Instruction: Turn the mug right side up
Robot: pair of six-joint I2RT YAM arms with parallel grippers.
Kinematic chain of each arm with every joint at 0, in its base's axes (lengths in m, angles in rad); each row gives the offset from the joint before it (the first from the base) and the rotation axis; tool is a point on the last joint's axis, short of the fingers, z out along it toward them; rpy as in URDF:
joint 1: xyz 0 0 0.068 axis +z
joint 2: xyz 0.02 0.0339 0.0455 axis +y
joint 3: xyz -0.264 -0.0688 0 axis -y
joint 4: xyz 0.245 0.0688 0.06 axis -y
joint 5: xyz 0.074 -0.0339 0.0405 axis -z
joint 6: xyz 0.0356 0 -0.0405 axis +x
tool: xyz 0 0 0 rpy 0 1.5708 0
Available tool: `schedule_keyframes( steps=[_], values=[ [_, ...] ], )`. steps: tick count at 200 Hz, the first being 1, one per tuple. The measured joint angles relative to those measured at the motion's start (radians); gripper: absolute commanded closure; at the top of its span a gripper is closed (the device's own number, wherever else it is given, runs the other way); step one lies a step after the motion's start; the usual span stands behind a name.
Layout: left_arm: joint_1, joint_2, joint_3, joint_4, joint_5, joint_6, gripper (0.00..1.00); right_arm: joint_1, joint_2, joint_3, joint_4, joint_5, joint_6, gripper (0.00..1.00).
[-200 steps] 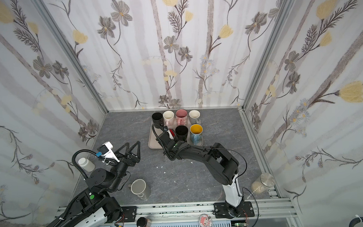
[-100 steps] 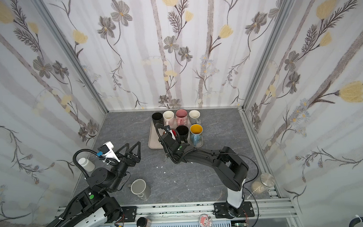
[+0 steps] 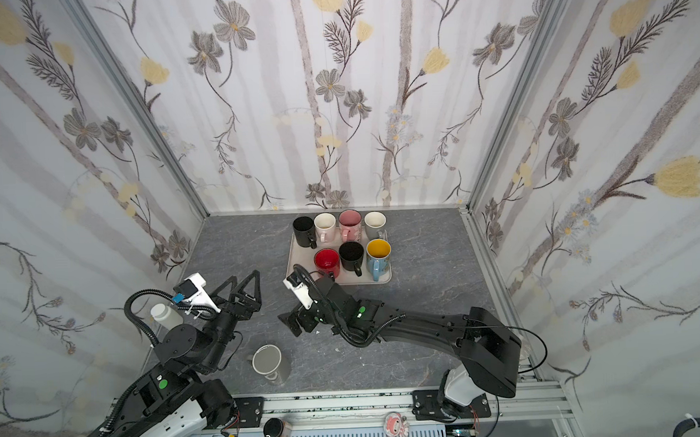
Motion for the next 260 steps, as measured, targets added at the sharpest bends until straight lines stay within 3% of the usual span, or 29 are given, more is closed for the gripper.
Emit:
schedule_keyframes(
  steps=[71,167,217,260],
  values=[
    [0.000,-0.061,0.034,-0.084,-0.102,0.000,0.00,0.190,0.129,0.024,0.035,0.006,-0.067,0.00],
    [0.000,-0.080,0.026,-0.128,-0.136,-0.012,0.00,0.238,0.275,0.092,0.050,0.109,-0.128,0.00],
    [0.000,-0.080,0.026,-0.129,-0.139,-0.012,0.00,0.231,0.307,0.095,0.053,0.070,-0.156,0.14],
    [0.000,-0.077,0.020,-0.129,-0.139,-0.014,0.00,0.206,0.271,0.036,0.094,0.050,-0.167,0.34]
  ],
)
